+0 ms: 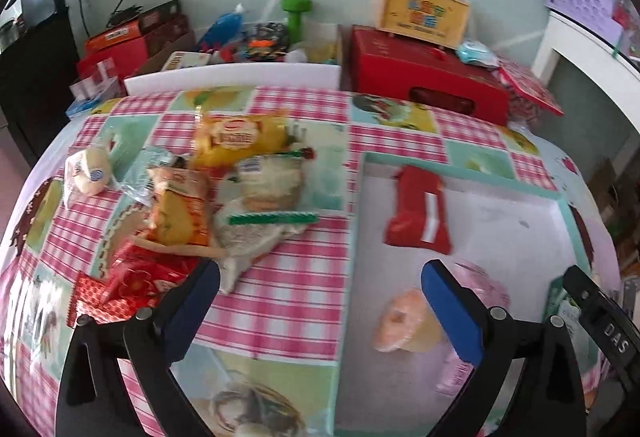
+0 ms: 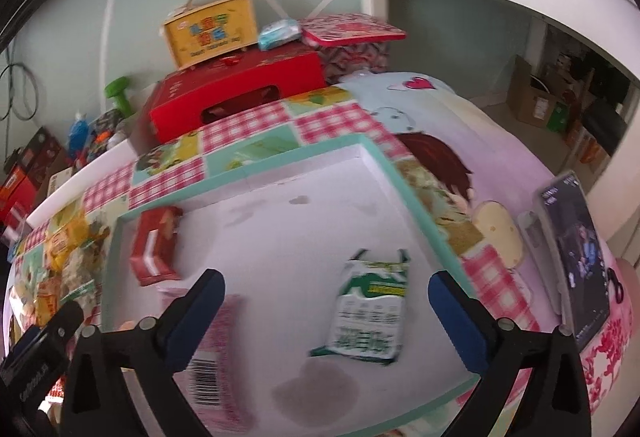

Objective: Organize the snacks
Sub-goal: 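Withdraw both tools from the tray back over the snack pile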

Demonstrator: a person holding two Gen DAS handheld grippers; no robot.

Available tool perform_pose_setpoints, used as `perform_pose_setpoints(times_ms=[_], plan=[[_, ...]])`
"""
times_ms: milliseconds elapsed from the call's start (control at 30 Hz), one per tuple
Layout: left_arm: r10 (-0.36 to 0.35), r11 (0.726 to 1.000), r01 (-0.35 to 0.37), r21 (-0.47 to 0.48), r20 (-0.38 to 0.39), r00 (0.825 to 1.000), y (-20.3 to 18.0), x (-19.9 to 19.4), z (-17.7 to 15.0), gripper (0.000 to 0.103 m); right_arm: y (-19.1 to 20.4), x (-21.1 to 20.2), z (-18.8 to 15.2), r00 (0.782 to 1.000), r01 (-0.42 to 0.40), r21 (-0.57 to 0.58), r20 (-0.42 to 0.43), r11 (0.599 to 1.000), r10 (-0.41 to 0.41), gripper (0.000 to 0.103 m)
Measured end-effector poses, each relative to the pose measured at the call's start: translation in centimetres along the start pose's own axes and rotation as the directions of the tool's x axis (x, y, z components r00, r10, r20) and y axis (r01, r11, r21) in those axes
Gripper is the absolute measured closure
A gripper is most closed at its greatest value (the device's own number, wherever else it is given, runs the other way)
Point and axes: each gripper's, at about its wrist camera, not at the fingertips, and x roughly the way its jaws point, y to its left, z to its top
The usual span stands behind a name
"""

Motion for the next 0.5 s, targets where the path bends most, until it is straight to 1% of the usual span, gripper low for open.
perform_pose_setpoints(times_ms=[67,267,400,500], plan=[[0.010,1.000,-0.010,-0.012,0.006,1.000,0.9,0.1,0.2,0.002,1.5,-0.2,-0.1,1.000,-0.022,-0.036,0.005,0.999,0.022,0.000],[0.052,0.994,-0.053,-0.092,-0.005,0.999,4.7,0.5,1.0,0.002,5.1,-1.0,-0.5,0.996,-0.081,-0.101,0.019,0.992,0.083,0.000],[0.117,0.983,-0.118,-0.141,-0.019,0.993,7.8,0.7,1.3,0.002,7.5,-1.4,-1.1,0.992,-0.122,-0.147,0.015,0.982,0.125,0.000],[0.173,0.968,-0.177,-0.176,-0.038,0.984,10.5,0.8,1.3,0.002,9.4,-1.8,-1.5,0.986,-0.164,-0.172,0.008,0.971,0.168,0.000]])
